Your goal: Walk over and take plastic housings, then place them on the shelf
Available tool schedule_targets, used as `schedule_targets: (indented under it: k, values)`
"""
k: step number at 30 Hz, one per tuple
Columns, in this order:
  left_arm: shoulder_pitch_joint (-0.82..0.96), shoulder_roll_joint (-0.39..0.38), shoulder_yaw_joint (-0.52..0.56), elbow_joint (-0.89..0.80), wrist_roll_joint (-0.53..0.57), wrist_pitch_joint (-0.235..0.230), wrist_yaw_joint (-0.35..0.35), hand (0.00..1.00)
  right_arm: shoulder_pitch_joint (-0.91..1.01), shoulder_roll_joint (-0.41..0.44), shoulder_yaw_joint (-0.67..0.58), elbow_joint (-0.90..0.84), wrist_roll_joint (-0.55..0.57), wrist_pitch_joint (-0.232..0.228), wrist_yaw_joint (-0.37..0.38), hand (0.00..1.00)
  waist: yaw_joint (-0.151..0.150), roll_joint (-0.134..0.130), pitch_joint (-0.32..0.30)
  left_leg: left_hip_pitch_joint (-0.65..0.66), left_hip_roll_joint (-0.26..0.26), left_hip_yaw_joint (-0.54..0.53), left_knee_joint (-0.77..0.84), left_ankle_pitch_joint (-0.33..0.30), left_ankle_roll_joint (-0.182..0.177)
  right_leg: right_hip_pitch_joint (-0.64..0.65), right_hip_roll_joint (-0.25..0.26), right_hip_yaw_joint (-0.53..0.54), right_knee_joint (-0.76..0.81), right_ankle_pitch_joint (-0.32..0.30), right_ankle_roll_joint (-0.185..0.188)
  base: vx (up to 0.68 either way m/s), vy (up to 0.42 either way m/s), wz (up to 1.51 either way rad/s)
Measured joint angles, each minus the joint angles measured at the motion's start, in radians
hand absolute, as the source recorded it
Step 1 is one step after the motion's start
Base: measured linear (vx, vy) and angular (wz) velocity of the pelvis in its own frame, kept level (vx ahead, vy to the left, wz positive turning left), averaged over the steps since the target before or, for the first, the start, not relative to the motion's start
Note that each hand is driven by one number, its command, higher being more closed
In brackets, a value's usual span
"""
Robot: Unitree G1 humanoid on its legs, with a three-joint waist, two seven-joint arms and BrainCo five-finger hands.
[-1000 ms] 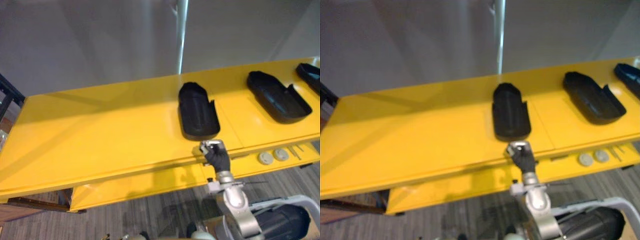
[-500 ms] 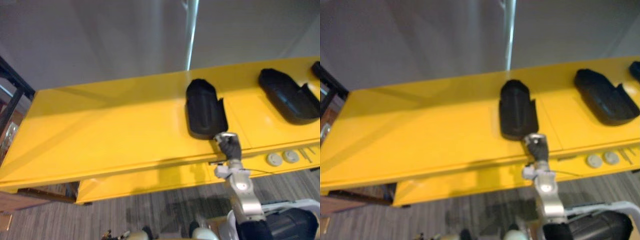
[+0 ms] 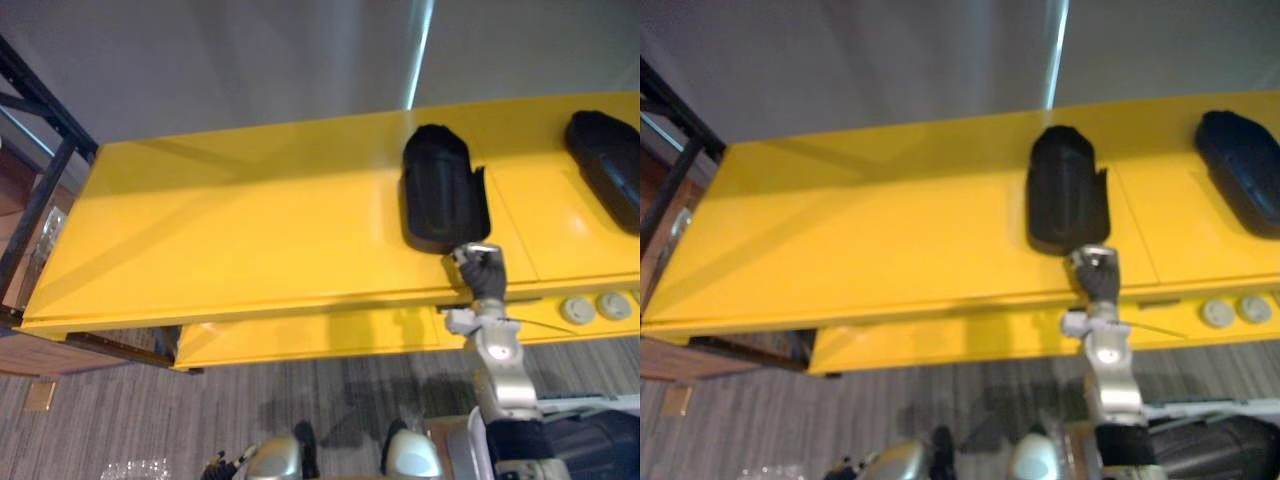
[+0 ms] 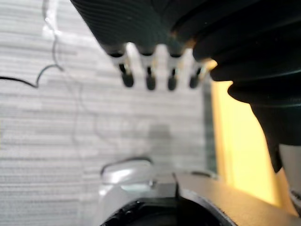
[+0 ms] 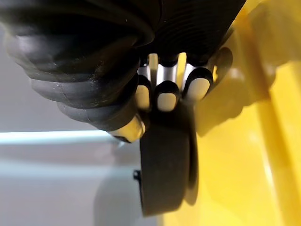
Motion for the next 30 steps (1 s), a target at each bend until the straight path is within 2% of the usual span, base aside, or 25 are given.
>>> schedule_targets:
  k: [8,16,20,24,25,28,30]
  values:
    - [0.0,-0.009,-0.001,-0.015,0.0,-0.008,0.0,0.0,-0.093,-0.022,-0.025,0.034,-0.01,0.001,-0.028,1.0,-0.001,0.018,0.032,0.01,-0.012,-0.004,-0.013,0.007,0.007,0.0,-0.011,-0.004,0.001,-0.002,0.002,0.02,0.005,0.02]
    - [0.0,-0.009,0.0,-0.017,-0.002,-0.008,-0.008,0.0,-0.177,-0.055,-0.05,0.135,-0.008,0.001,-0.039,1.0,0.001,0.02,0.034,0.009,-0.029,-0.017,-0.016,0.013,0.015,0.0,-0.029,-0.016,0.016,-0.007,0.008,-0.01,0.012,0.05]
    - [0.0,-0.01,0.0,-0.03,-0.003,-0.012,-0.01,0.0,-0.197,-0.056,-0.066,0.134,-0.011,-0.011,-0.045,1.0,0.001,0.023,0.059,0.009,-0.031,-0.017,-0.019,0.014,0.017,0.0,-0.033,-0.016,0.021,-0.007,0.009,-0.03,0.008,0.01]
    - [0.0,-0.011,0.0,-0.03,-0.002,-0.013,-0.01,0.0,-0.157,-0.047,-0.066,0.065,-0.061,-0.01,-0.107,1.0,0.0,0.024,0.059,0.01,-0.031,-0.016,-0.023,0.014,0.017,-0.002,-0.032,-0.015,0.018,-0.007,0.009,0.01,-0.002,0.0]
    - [0.0,-0.012,0.0,-0.03,-0.002,-0.013,-0.009,0.0,-0.121,-0.035,-0.066,-0.003,-0.091,-0.012,-0.129,0.0,0.0,0.024,0.059,0.009,-0.031,-0.014,-0.026,0.014,0.016,-0.004,-0.031,-0.014,0.016,-0.007,0.009,0.04,-0.005,-0.03]
    - [0.0,-0.012,0.0,-0.029,-0.002,-0.014,-0.007,0.0,-0.052,-0.015,-0.064,-0.199,-0.145,-0.048,-0.149,0.0,-0.003,0.023,0.06,0.01,-0.03,0.001,-0.034,0.014,0.016,-0.016,-0.028,0.001,0.011,-0.006,0.009,0.04,0.001,-0.12]
    - [0.0,-0.011,0.0,-0.027,-0.002,-0.015,-0.006,0.0,-0.04,-0.015,-0.046,-0.317,-0.145,-0.1,-0.135,0.0,-0.015,0.022,0.061,0.013,-0.029,0.006,-0.035,0.013,0.016,-0.013,-0.027,0.003,0.004,-0.005,0.011,0.03,0.004,-0.08]
